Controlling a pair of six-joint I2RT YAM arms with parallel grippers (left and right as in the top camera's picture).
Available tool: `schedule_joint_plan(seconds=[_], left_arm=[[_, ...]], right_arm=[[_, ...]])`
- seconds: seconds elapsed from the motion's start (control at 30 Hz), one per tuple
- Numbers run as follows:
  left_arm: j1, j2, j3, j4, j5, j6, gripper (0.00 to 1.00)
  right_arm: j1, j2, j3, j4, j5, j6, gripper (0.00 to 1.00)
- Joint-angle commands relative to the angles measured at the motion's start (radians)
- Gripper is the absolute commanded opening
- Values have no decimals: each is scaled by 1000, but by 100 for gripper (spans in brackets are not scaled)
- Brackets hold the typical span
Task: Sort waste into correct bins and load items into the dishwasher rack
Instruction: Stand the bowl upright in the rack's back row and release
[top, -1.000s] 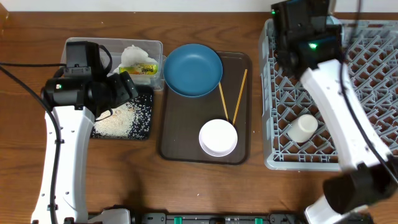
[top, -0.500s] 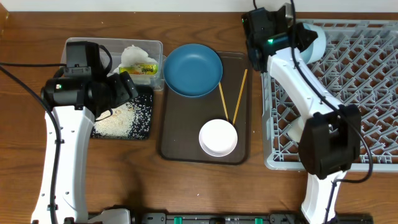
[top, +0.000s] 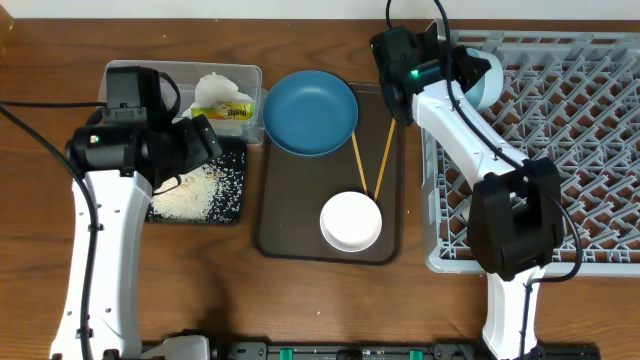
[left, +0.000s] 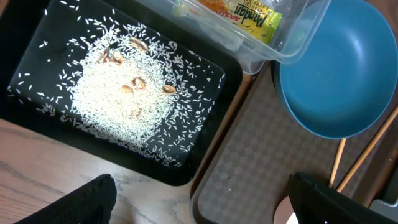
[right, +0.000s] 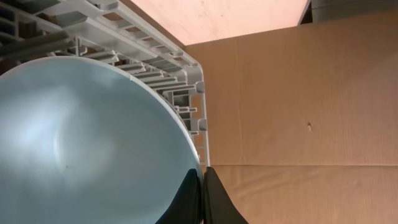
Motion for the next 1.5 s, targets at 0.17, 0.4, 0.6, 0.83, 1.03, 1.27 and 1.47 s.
schedule_joint_plan(seconds=[0.17, 0.4, 0.6, 0.83, 1.03, 1.27, 1.47], left_arm=[[4, 11, 18, -3, -5, 10, 91], [4, 11, 18, -3, -5, 10, 91], [4, 11, 18, -3, -5, 10, 91], [4, 11, 18, -3, -5, 10, 91], [4, 11, 18, -3, -5, 10, 91], [4, 11, 18, -3, -5, 10, 91], [4, 11, 18, -3, -5, 10, 91]], right_arm=[[-4, 13, -5, -2, 68, 13, 1], [-3, 13, -10, -13, -20, 13, 1], [-15, 13, -11, -27, 32, 13, 1], [-16, 13, -11, -54, -2, 13, 1], [-20, 13, -11, -54, 4, 13, 1], [-24, 13, -11, -62, 6, 13, 1], [-31, 13, -11, -69, 5, 14, 1]])
